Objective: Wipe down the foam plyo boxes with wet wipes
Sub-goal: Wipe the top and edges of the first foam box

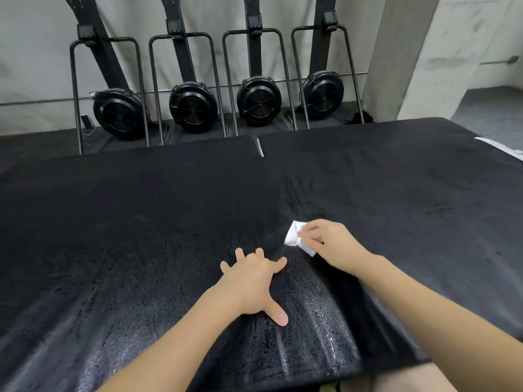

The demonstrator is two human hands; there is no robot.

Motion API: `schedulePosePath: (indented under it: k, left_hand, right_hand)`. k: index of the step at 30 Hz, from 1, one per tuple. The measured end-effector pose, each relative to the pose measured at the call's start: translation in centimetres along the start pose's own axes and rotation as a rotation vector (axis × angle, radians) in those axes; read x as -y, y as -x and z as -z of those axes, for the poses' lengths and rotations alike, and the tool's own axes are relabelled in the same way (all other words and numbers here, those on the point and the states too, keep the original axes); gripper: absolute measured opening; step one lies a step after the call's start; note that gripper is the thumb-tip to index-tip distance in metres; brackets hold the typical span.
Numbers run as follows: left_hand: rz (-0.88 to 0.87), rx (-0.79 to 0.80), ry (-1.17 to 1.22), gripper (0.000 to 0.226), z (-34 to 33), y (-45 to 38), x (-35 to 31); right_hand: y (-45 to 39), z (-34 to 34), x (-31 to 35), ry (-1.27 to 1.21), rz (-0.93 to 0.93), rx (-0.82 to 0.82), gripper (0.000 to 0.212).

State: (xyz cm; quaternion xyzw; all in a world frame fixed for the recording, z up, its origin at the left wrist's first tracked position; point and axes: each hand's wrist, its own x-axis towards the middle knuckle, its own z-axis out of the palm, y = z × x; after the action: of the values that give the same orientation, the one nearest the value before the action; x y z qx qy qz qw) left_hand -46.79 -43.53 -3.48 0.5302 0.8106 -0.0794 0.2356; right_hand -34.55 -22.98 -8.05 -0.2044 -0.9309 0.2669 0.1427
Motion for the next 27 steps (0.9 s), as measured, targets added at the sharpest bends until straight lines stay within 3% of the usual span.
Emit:
schedulePosePath:
  k: [3, 8, 15, 19, 25, 27]
  left_hand:
    - [-0.001, -0.001, 0.007, 0.128, 0.1, -0.1, 0.0]
    - [-0.004, -0.002, 0.028, 0.119, 0.0, 0.0, 0.0]
    - [0.007, 0.000, 0.013, 0.126, 0.0, 0.2, 0.0]
    - [-0.004, -0.002, 0.028, 0.124, 0.0, 0.4, 0.0]
    - [-0.059, -0.020, 0.019, 0.112, 1.5, 1.4, 1.3]
    - [-0.019, -0.066, 0.119, 0.104, 3.4, 0.7, 2.5]
  right_hand:
    - [0.5, 0.5, 0.1, -0.017, -0.042, -0.016, 0.015]
    - [4.2, -1.2, 1.9, -0.053, 0.127, 0.082, 0.017]
    - [-2.4, -1.3, 0.2, 0.012, 0.064, 0.034, 0.018]
    - [-1.5, -1.3, 0.8, 0.032, 0.053, 0.029, 0.018]
    - [3.0, -0.8, 0.9, 0.050, 0.095, 0.086, 0.022]
    - [2.1, -0.5, 0.9, 0.042, 0.103, 0.103, 0.020]
